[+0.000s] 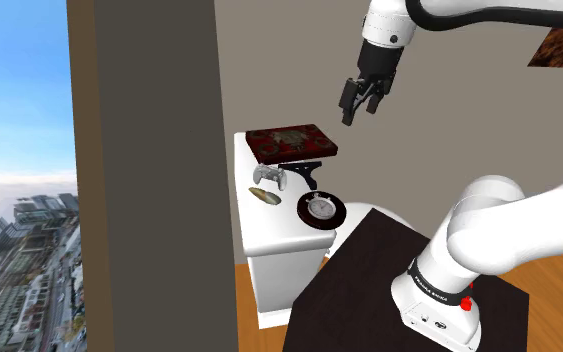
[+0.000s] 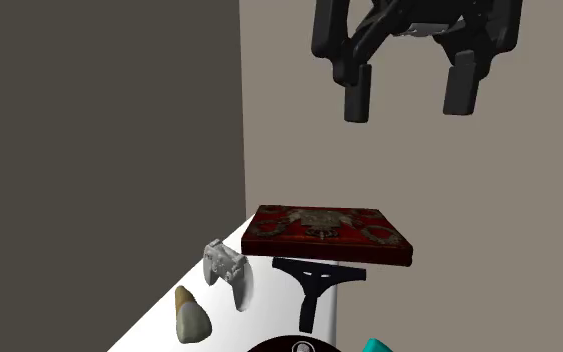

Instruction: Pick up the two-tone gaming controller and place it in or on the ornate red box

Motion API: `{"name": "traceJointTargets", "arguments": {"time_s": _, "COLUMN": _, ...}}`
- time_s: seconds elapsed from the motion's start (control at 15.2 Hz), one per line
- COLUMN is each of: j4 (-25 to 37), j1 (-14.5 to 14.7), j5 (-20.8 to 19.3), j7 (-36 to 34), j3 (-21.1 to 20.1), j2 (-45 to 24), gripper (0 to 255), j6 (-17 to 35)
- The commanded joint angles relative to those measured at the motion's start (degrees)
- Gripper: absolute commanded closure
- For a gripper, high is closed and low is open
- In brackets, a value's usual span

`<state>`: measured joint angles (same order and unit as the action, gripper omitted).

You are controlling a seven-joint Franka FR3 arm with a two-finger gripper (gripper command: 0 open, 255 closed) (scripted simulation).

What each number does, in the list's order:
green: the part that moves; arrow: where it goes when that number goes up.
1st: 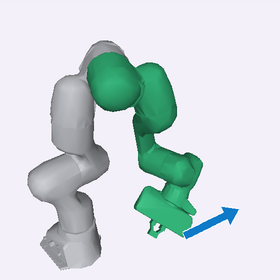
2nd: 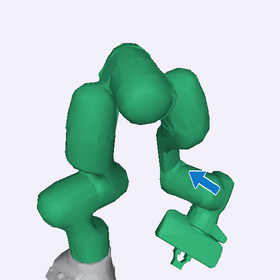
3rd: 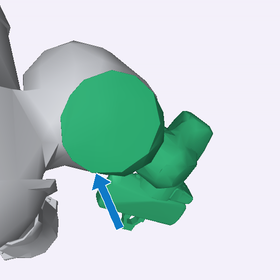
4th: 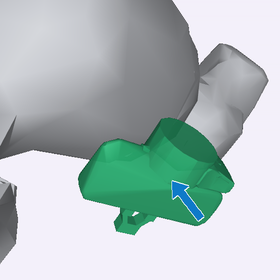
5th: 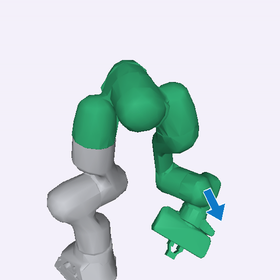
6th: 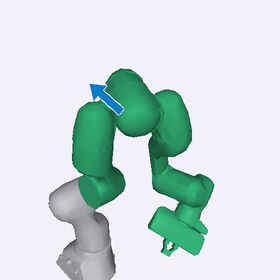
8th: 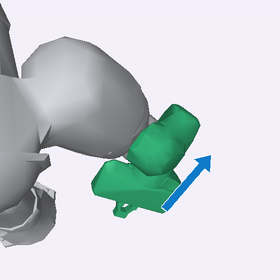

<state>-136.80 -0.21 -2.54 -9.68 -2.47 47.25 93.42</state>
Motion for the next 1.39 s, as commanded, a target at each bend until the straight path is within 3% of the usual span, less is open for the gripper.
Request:
{"name": "traceJointTargets", "arguments": {"time_s": 0.0, "j4": 0.0, "j1": 0.0, "j5": 0.0, "j7": 0.0, "j3": 0.0, "j2": 0.0, "gripper": 0, "j6": 0.0}}
{"name": "traceJointTargets", "arguments": {"time_s": 0.66, "j4": 6.7, "j1": 4.0, "j5": 1.2, "j7": 4.9, "j3": -2.4, "j2": -23.1, "gripper": 0, "j6": 8.7}}
{"name": "traceJointTargets", "arguments": {"time_s": 1.32, "j4": 18.1, "j1": 7.4, "j5": 0.9, "j7": 9.0, "j3": -5.8, "j2": -45.7, "gripper": 0, "j6": 12.4}}
